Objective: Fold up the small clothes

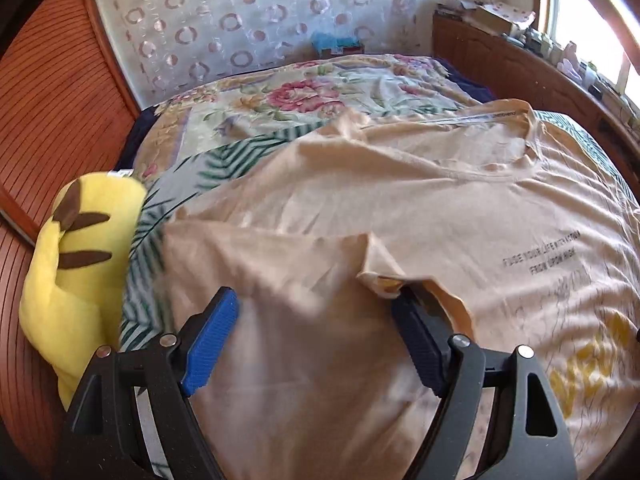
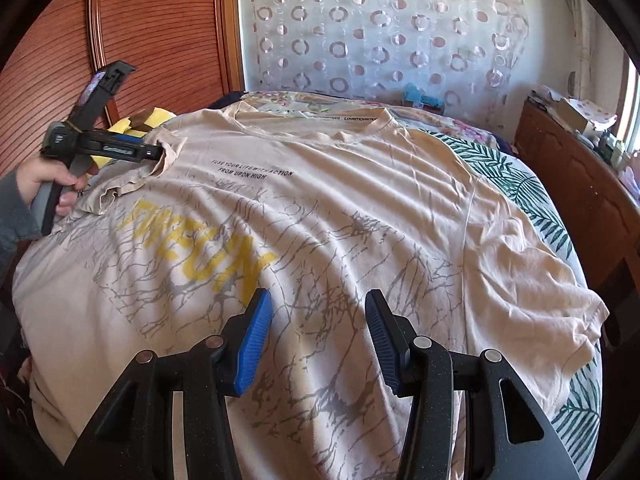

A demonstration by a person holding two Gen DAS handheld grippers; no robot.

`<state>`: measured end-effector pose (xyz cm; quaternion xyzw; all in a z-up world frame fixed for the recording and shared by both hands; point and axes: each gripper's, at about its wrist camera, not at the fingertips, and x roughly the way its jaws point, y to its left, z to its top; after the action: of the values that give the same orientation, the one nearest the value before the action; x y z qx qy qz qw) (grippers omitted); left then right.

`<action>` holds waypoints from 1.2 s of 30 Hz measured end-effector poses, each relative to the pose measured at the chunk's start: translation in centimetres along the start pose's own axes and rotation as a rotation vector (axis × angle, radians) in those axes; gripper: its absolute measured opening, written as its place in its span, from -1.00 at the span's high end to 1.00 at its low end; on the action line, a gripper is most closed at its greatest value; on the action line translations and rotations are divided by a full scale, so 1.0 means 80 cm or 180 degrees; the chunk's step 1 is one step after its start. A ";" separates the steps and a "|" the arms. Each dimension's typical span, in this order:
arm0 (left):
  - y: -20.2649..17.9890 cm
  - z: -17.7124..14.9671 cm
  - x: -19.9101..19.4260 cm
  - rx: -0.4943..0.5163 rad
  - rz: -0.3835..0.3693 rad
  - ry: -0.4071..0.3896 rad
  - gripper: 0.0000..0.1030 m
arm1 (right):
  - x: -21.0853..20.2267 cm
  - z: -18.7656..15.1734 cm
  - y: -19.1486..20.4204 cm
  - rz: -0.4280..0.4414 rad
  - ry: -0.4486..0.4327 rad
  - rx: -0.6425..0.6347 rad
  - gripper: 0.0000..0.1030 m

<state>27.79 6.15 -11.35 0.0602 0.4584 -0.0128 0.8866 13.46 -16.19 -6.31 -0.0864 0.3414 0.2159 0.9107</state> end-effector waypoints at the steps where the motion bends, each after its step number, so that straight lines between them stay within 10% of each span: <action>1: -0.010 0.005 0.003 0.0057 -0.0057 0.0010 -0.57 | -0.003 -0.001 -0.001 -0.0007 -0.0021 0.0012 0.02; 14: -0.079 0.002 -0.066 0.0312 -0.0459 -0.0392 -0.57 | -0.008 0.000 -0.022 0.0061 -0.0040 0.0211 0.02; 30: -0.152 -0.060 -0.061 0.0642 -0.0747 -0.0195 -0.57 | -0.059 0.003 -0.116 -0.0259 -0.0215 0.0586 0.02; 36: -0.159 -0.063 -0.055 0.0715 -0.0864 -0.0149 -1.00 | -0.076 -0.020 -0.199 -0.0671 -0.0130 0.0811 0.02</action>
<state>20.12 -6.03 -11.85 0.0961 0.4372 -0.1849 0.8749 15.63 -32.92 -3.38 -0.0011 0.3365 0.0758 0.9386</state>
